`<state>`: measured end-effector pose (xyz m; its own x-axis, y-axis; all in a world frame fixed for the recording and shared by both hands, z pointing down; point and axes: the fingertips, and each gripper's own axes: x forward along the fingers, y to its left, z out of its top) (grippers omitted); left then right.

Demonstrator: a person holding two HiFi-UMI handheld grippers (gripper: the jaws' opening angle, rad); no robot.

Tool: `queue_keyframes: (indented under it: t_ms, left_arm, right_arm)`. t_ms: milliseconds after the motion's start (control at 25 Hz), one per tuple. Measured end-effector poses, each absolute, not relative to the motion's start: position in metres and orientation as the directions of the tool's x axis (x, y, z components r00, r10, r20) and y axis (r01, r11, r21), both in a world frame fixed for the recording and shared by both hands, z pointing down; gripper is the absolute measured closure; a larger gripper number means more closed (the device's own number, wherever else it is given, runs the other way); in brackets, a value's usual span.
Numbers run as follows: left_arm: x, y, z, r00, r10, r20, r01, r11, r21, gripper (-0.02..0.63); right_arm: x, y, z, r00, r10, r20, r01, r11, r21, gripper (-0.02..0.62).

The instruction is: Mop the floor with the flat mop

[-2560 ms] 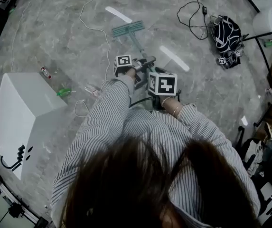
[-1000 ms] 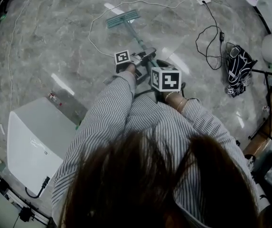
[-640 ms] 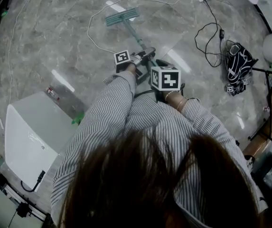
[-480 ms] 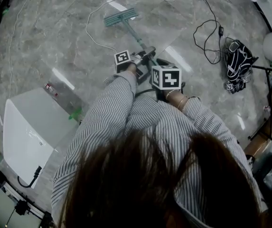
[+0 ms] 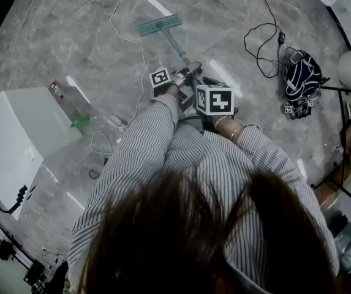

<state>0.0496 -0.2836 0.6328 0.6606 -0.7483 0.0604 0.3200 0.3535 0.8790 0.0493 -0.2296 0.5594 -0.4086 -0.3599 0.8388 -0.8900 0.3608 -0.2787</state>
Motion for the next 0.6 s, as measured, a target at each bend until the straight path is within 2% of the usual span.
queue_keyframes:
  t_ms: [360, 600]
  left_arm:
    - [0.076, -0.19, 0.632, 0.677, -0.731, 0.084, 0.299, 0.377, 0.876, 0.448]
    - [0.084, -0.117, 0.632, 0.729, -0.678, 0.09, 0.249, 0.386, 0.888, 0.449]
  right_arm:
    - [0.074, -0.136, 0.557, -0.41, -0.349, 0.843, -0.887, 0.367, -0.28, 0.477]
    - [0.079, -0.064, 0.559, -0.39, -0.373, 0.842, -0.906, 0.318, -0.278, 0.477]
